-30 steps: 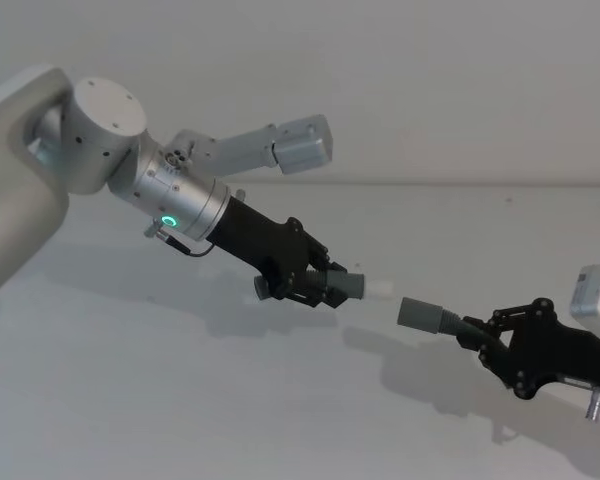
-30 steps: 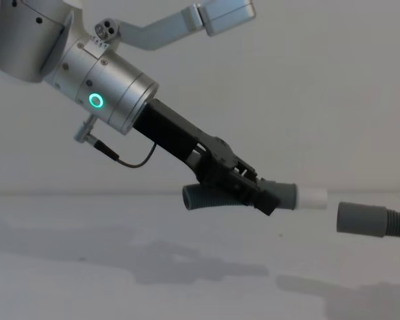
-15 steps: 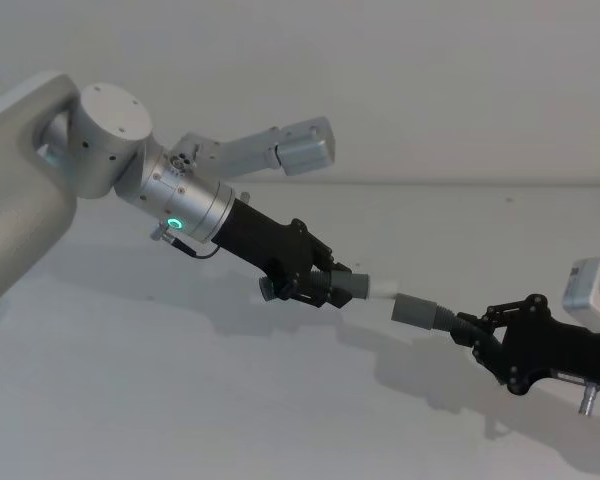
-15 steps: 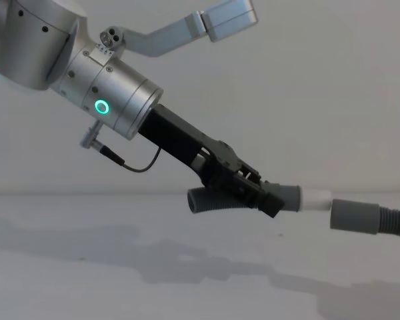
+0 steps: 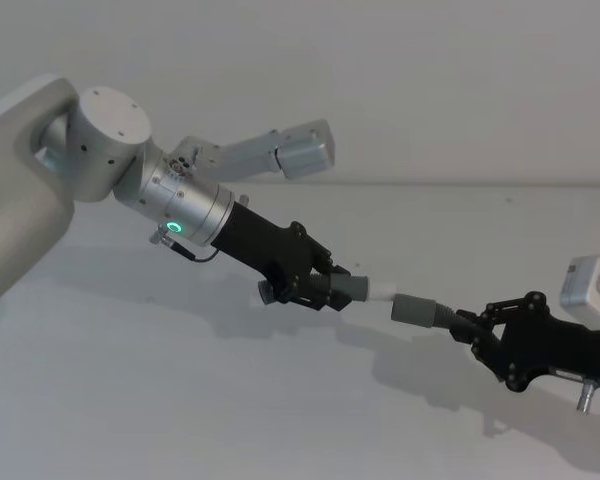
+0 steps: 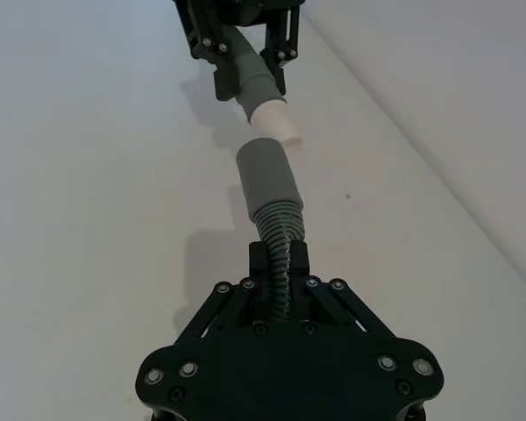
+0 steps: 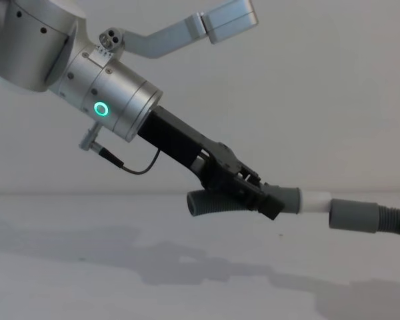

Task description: Use both hands to pick up one end of the pipe from the table, align the ends, and insert them.

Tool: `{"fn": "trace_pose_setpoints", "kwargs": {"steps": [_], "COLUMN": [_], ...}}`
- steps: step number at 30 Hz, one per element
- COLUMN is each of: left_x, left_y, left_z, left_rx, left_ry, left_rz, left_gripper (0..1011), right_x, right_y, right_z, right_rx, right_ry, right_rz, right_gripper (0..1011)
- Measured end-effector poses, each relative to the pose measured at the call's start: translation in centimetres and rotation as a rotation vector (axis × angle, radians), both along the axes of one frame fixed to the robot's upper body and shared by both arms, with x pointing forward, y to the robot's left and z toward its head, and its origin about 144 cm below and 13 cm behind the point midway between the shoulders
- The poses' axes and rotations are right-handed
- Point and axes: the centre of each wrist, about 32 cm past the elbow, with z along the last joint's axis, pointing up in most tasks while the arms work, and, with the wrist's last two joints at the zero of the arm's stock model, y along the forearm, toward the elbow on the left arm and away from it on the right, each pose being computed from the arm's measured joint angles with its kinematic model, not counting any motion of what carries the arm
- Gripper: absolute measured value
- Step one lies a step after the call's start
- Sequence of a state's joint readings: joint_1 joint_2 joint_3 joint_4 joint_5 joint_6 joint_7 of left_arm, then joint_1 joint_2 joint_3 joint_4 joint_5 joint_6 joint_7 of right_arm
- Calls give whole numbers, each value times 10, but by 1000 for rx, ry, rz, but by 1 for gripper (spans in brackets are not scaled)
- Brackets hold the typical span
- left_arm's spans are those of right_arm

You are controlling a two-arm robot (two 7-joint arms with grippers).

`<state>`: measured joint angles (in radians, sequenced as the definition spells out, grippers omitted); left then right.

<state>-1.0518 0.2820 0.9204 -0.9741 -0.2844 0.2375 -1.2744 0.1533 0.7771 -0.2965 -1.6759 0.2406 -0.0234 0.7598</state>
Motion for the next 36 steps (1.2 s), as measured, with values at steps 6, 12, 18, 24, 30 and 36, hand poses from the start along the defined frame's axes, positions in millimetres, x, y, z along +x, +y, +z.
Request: {"fn": "trace_pose_setpoints", "kwargs": {"steps": [6,12,18,24,30,36], "left_x": [-4,-8,-12,-15,-17,-17], "left_y": [0,0,2,3,2,1], "left_z": [0,1,2,3,3,3], "left_rx": [7,20,37,49,54,56], "left_ry": [2,2,1,-1,-4,-5], "left_rz": [4,14,30,43,50,54], "left_gripper": [355,355,356,355,355,355], "right_x": [0,1,0,-1,-2,-3], "right_y": [0,-1,-1,-2,-2,-2], "right_z": [0,0,0,1,1,2], "right_rx": [-4,-11,-17,-21,-18,-12], "right_ry": [-1,-2,-1,0,6,17], "right_rz": [-4,-7,-9,-6,-4,-4], "right_gripper": [115,115,115,115,115,115]}}
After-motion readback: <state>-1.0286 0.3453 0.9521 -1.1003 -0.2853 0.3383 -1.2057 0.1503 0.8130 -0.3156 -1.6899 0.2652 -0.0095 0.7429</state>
